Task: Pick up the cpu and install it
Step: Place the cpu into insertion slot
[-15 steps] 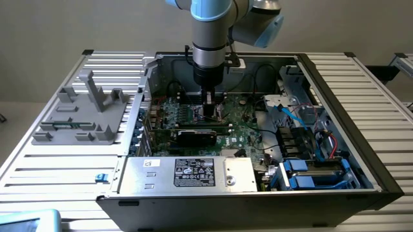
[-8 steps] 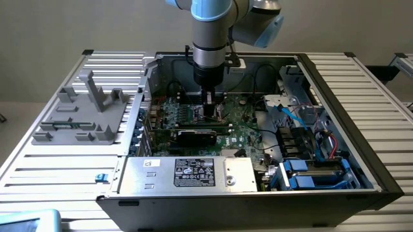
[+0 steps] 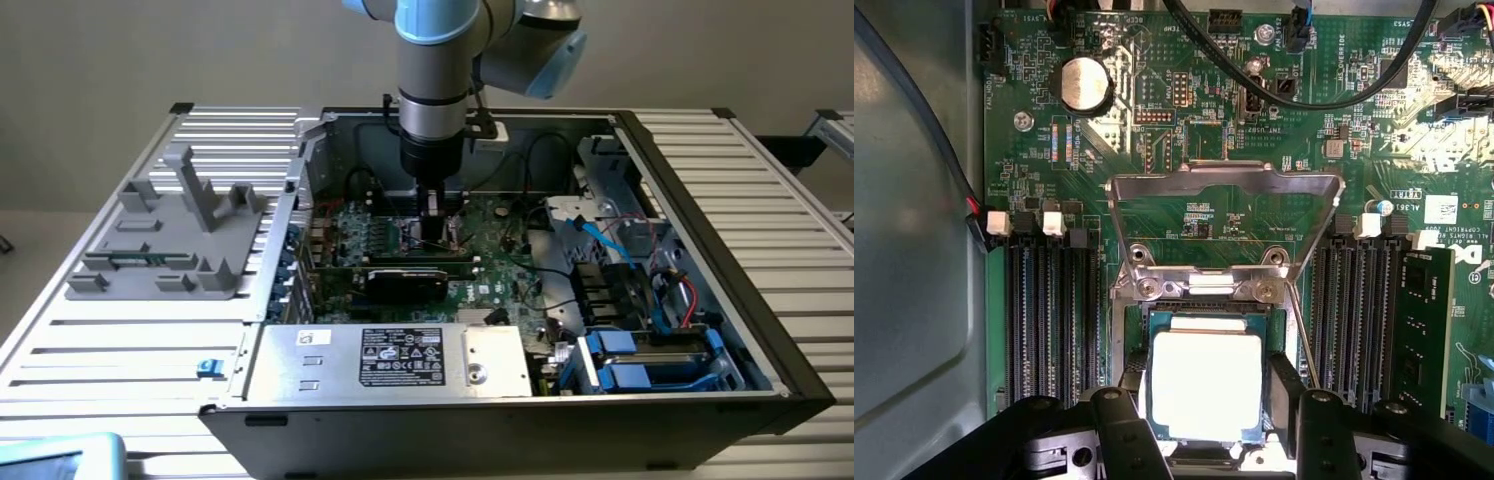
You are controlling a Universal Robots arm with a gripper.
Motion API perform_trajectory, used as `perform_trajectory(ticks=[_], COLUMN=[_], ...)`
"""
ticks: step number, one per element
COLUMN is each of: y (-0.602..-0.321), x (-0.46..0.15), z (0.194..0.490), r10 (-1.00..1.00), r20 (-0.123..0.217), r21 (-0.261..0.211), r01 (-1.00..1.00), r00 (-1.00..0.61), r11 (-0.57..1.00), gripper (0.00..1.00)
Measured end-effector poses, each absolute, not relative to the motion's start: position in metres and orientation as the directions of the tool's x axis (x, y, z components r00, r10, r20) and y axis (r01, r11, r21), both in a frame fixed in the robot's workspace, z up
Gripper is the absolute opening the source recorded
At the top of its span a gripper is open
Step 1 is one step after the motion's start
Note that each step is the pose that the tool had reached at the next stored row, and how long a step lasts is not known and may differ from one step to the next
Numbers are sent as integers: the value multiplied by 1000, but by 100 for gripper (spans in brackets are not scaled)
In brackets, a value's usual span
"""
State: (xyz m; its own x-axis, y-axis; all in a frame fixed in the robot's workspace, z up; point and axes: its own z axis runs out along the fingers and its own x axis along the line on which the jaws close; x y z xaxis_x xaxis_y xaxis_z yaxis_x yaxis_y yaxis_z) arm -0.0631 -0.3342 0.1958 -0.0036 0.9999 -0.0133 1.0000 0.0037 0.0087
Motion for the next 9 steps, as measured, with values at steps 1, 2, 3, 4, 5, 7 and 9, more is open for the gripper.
perform_trajectory(ticks=[1, 2, 3, 4, 5, 7, 9], y=[-334, -334, -334, -334, -334, -334, -335], x=[-63, -63, -63, -63, -63, -63, -63], z=[196, 196, 196, 196, 196, 196, 196], r10=[1000, 1000, 1000, 1000, 1000, 1000, 1000], r20=[-13, -13, -13, -13, -13, -13, -13], r21=[9, 9, 9, 9, 9, 9, 9], r01=[1000, 1000, 1000, 1000, 1000, 1000, 1000], r00=[-5, -6, -7, -8, -9, -11, -13], r11=[5, 6, 7, 8, 9, 11, 13], gripper=[56, 56, 56, 56, 56, 56, 56])
